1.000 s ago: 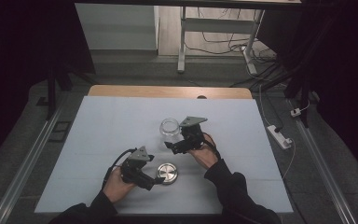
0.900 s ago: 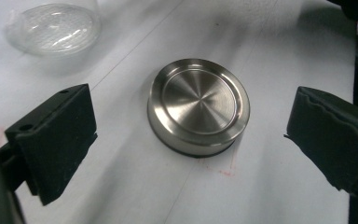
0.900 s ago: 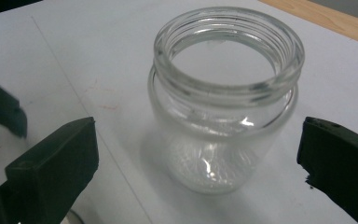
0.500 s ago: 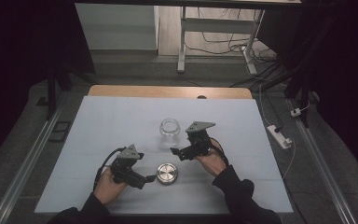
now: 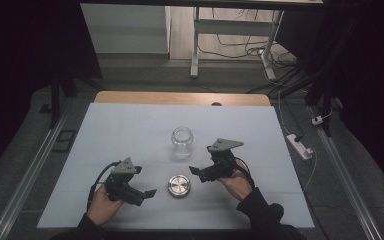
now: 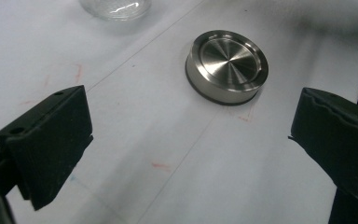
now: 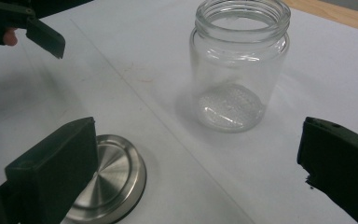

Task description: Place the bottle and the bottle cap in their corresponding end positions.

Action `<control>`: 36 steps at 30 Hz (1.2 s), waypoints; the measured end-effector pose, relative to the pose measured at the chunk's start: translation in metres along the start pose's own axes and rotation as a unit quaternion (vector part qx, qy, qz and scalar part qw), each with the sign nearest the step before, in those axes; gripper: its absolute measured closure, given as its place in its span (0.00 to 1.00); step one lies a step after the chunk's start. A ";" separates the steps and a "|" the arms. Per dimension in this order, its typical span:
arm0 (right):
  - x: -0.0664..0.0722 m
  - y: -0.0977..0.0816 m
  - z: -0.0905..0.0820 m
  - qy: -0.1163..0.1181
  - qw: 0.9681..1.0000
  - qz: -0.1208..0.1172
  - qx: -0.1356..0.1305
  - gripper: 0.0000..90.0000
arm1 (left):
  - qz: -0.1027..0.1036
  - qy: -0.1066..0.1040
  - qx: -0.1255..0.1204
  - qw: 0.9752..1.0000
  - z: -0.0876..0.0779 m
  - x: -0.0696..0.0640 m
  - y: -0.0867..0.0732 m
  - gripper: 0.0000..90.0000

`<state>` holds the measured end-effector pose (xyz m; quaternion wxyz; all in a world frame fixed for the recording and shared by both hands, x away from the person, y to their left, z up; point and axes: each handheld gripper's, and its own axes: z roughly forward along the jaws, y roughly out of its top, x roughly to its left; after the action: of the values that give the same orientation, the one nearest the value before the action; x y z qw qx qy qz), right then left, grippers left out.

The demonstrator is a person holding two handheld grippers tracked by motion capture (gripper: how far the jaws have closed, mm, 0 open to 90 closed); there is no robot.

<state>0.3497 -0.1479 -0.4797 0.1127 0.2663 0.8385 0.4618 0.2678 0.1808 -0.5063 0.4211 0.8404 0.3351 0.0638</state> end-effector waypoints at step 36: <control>-0.002 -0.076 -0.101 -0.105 0.993 0.043 0.017 0.00 | -0.100 0.069 -0.043 0.992 -0.082 0.011 -0.079 0.00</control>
<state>0.2816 -0.2539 -0.4886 0.1758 0.3508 0.8174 0.4217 0.2042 0.2754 -0.5154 0.4369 0.7774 0.4427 0.0933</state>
